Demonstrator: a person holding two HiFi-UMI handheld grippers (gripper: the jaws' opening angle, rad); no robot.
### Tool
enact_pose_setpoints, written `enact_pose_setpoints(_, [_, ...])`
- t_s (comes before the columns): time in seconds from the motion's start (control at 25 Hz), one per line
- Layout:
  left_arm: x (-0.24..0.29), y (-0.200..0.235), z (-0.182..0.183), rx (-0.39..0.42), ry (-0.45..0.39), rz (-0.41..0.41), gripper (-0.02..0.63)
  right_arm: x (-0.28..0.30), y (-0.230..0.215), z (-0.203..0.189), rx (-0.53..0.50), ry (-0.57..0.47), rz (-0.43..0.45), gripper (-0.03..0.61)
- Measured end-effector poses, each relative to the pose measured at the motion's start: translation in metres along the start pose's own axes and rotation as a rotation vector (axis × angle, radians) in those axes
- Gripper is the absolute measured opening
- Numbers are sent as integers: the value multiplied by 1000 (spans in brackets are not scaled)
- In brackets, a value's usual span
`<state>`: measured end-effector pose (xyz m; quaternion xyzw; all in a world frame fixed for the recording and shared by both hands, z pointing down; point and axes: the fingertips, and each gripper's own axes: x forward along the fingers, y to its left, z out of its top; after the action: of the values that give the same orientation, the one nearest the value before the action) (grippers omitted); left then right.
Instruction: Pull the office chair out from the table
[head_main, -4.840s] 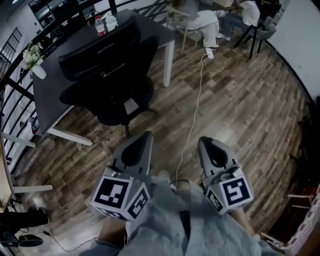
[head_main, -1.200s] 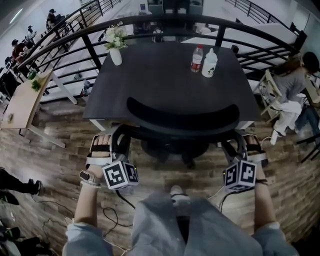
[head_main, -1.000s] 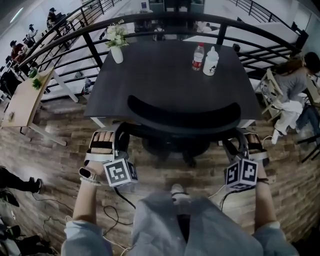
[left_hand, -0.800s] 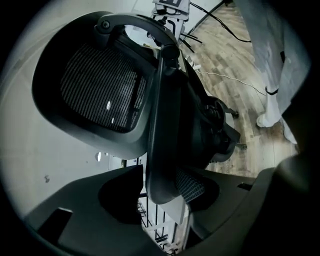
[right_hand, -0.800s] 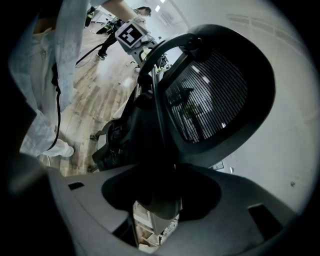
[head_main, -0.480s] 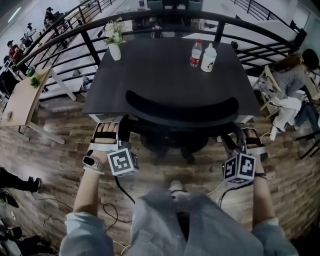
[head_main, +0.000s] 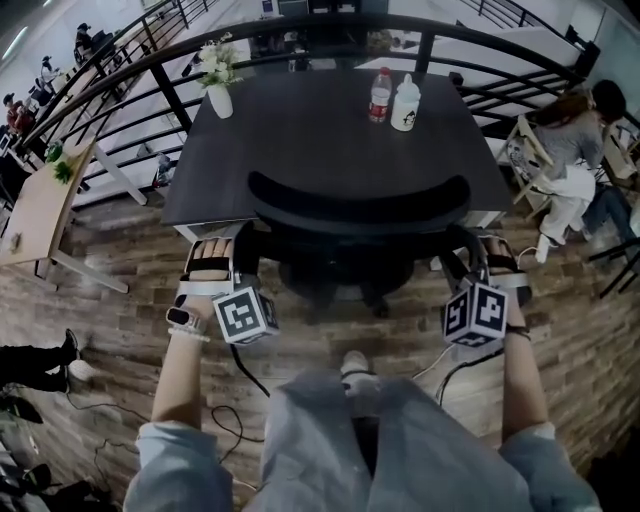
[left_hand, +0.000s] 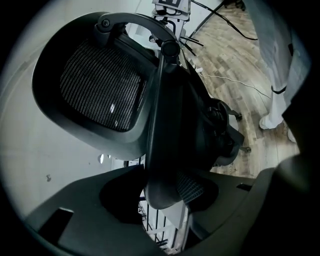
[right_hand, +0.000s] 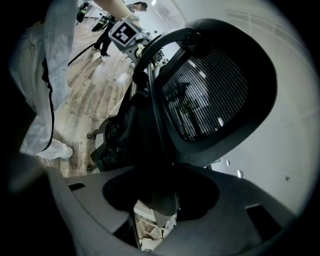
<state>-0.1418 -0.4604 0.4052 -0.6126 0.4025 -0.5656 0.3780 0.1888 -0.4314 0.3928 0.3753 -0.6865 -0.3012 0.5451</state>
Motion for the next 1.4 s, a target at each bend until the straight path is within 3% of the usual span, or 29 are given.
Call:
enact_pose_setpoints(0.48, [-47,-22,6,-6,-83,-4,209,-45,32,-4,28,56,9,183])
enact_pose_setpoints(1.2, [-152,-60,11,-16,-195,-12,210,-148,94,-2,117,144,-58,193])
enact_pose_setpoints(1.4, [-188,-72,14,-76,-182,-25,216,-187,115,-1,134,121,-57,195])
